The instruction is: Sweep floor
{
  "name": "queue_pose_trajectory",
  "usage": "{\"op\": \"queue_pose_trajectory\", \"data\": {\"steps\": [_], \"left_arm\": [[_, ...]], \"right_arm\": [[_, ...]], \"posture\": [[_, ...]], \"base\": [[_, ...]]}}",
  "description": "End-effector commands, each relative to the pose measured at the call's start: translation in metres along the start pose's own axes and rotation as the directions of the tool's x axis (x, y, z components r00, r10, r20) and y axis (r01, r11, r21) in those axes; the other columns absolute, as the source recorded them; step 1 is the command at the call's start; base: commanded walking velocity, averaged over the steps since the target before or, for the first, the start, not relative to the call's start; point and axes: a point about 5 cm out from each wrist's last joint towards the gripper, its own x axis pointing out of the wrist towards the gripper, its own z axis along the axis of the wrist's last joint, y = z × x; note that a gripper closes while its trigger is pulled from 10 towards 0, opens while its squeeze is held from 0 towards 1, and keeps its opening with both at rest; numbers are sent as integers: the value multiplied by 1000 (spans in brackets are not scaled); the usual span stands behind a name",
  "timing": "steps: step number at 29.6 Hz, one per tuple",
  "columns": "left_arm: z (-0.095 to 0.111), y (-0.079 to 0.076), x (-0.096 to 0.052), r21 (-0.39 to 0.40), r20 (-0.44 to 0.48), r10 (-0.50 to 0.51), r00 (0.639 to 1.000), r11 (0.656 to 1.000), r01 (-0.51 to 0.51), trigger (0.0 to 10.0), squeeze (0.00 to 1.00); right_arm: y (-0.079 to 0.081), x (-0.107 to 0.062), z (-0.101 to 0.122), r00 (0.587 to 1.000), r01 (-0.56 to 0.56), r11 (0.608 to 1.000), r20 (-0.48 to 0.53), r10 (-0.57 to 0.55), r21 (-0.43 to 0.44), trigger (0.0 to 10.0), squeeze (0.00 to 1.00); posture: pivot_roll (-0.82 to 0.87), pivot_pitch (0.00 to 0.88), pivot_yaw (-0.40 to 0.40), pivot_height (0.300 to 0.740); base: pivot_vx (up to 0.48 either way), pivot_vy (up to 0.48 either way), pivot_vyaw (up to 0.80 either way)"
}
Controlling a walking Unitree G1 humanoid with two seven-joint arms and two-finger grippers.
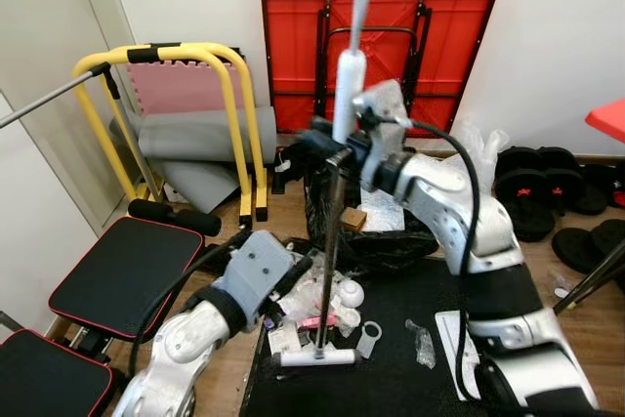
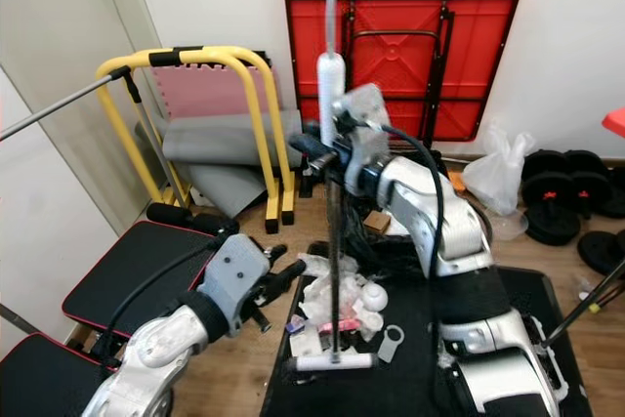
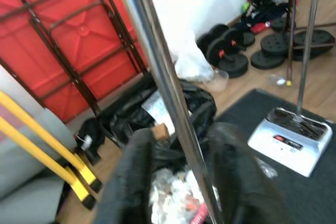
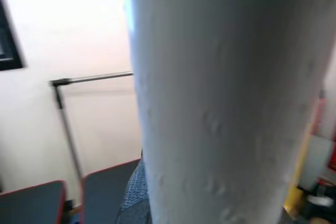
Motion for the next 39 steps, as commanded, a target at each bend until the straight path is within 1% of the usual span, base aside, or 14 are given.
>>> {"op": "queue_pose_trajectory", "data": {"steps": [1,6,7,9,13,15,16,17,18,20,21,30,31,39], "left_arm": [[-7,2,0,11,-33,-2,999,1000,2,10000,1000],[-12,14,-1,32,-73,53,996,998,-50,10000,1000],[-16,16,-2,58,-96,59,994,997,-53,10000,1000],[-16,16,-2,58,-96,59,994,997,-53,10000,1000],[-21,22,1,74,-144,120,982,991,-110,10000,1000],[-21,21,7,-12,-163,122,979,992,-126,10000,1000],[-17,15,12,-79,-149,84,985,992,-96,10000,937],[-15,11,14,-122,-135,55,989,990,-72,10000,514],[-10,5,18,-172,-109,26,994,984,-45,10000,251],[-8,2,20,-203,-92,9,996,979,-28,10000,251],[-6,-1,22,-211,-83,-3,997,977,-15,10000,0],[-5,-11,30,-171,-71,-64,995,984,51,10000,0],[-4,-11,30,-174,-69,-67,995,983,54,0,0],[-4,-13,29,-196,-58,-86,995,978,73,0,0]], "right_arm": [[4,5,-3,999,-27,1000,-38,27,14,10000,0],[14,12,-6,996,-58,997,-63,61,47,10000,0],[16,13,-6,996,-69,996,-61,72,52,10000,0],[16,13,-6,996,-69,996,-61,72,52,10000,0],[20,17,-2,996,-80,993,-35,83,87,10000,0],[26,20,4,994,-108,986,-5,109,125,10000,0],[29,22,7,992,-125,983,11,125,136,10000,0],[31,23,9,991,-136,980,21,135,142,10000,0],[33,24,11,989,-146,978,31,143,151,10000,0],[34,25,12,988,-152,976,38,147,157,10000,0],[35,25,13,988,-156,973,44,151,168,10000,0],[31,25,30,986,-156,963,100,137,220,10000,0],[30,24,32,985,-155,962,104,135,223,10000,0],[26,23,39,985,-149,962,123,124,230,10000,0]], "posture": [[-13,5,-33,740],[-10,8,-30,740],[-10,9,-29,740],[-10,9,-29,740],[-9,9,-29,740],[-9,9,-29,740],[-8,5,-30,740],[-8,5,-30,740],[-9,3,-29,740],[-9,3,-29,740],[-8,2,-27,740],[-14,0,-24,740],[-14,0,-24,740],[-15,0,-24,740]], "base": [[0,0,0],[0,0,0],[0,0,0],[0,0,0],[0,0,0],[0,0,0],[0,0,0],[0,0,0],[0,0,0],[0,0,0],[0,0,0],[0,0,0],[0,0,0],[0,0,0]]}}
